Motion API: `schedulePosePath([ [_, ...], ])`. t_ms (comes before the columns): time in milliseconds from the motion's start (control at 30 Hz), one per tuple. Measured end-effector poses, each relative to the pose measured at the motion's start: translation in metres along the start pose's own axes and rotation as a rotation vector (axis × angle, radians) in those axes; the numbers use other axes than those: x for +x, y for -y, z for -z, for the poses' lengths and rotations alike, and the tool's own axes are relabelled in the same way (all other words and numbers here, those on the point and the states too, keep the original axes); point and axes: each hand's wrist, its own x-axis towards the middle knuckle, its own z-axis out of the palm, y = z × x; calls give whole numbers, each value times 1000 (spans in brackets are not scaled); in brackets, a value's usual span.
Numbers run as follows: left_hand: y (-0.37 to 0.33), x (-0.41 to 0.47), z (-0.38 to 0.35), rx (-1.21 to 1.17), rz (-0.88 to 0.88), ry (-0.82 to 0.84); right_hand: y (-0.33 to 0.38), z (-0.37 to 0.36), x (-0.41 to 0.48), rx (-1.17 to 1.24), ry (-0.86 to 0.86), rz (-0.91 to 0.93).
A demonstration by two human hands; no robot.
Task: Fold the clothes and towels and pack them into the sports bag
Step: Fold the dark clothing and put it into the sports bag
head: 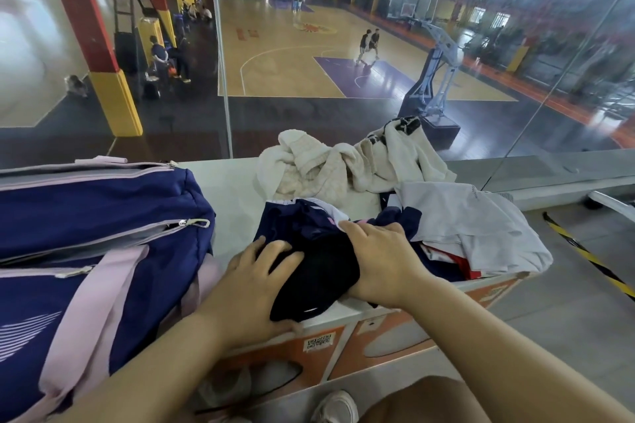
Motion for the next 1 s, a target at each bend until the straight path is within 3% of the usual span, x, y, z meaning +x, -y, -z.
schedulePosePath([
  [233, -5, 19, 7, -38, -19, -43, -17, 10, -6, 175, 80, 21],
  [533, -4, 36, 23, -200, 17, -31, 9, -14, -17, -87, 50, -50],
  [767, -2, 23, 33, -321, 140, 134, 11, 3, -3, -152, 68, -46],
  [867, 7, 7, 48, -213, 138, 190, 20, 24, 5, -227, 107, -40],
  [1000, 25, -24, 81, -35, 149, 82, 36, 46, 11, -253, 90, -69],
])
